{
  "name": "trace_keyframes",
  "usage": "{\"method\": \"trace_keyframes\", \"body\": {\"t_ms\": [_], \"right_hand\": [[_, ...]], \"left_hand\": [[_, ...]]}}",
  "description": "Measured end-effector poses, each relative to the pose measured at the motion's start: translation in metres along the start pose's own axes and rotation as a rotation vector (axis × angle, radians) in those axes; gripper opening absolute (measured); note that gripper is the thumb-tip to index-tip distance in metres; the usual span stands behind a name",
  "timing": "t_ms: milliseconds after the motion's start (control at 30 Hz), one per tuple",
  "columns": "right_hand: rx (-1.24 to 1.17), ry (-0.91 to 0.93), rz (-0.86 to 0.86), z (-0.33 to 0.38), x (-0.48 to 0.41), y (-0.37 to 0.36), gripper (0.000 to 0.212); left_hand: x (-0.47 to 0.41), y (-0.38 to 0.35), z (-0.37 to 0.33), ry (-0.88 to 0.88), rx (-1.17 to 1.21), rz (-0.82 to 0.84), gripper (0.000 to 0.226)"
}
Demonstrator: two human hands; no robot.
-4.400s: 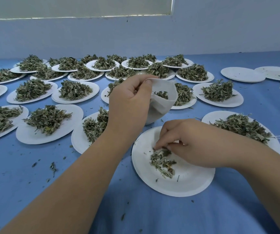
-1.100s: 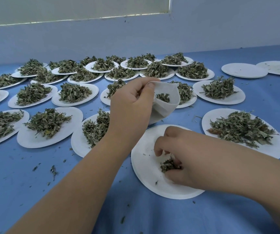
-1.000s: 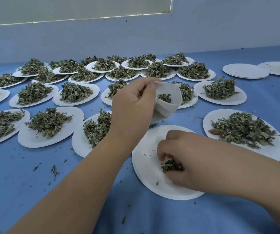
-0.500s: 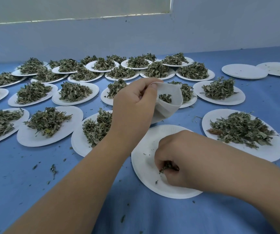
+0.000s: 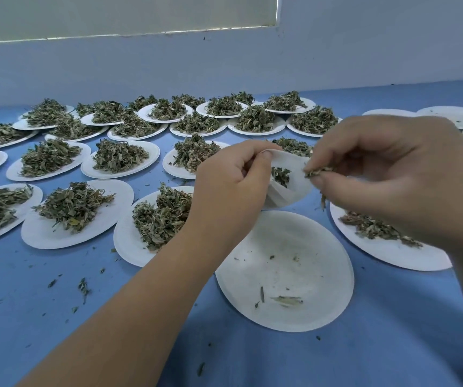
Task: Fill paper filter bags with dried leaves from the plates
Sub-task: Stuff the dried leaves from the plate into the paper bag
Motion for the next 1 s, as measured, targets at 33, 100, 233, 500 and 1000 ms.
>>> {"method": "trace_keyframes", "body": {"t_ms": [33, 100, 233, 500, 1000], "right_hand": [[0.029, -0.018, -0.02, -0.001, 0.0, 0.001, 0.022], [0.146, -0.043, -0.032, -0.003, 0.0, 0.001, 0.021], [0.363, -0.034, 0.044, -0.002, -0.001, -0.006, 0.012], [0.604, -0.067, 0.087, -0.008, -0.002, -0.018, 0.014], [0.48, -0.114, 0.081, -0.005, -0.001, -0.015, 0.012]], "left_hand": [[0.0, -0.001, -0.001, -0.006, -0.002, 0.005, 0.023], [0.001, -0.002, -0.001, -0.03, -0.031, 0.011, 0.023], [0.003, -0.005, -0.003, -0.105, -0.137, 0.009, 0.022], [0.005, -0.011, -0.005, -0.18, -0.19, 0.016, 0.022], [0.006, -0.009, -0.007, -0.144, -0.159, 0.025, 0.024]]}}
Point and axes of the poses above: each hand's wrist, its own x-axis away from the middle knuckle, its own y-axis out of the back of the hand, z = x × y, the point moved 1 cm from there along -x, towards the middle knuckle, and after that the axes turned 9 degrees about z, right-handed, at the moved point
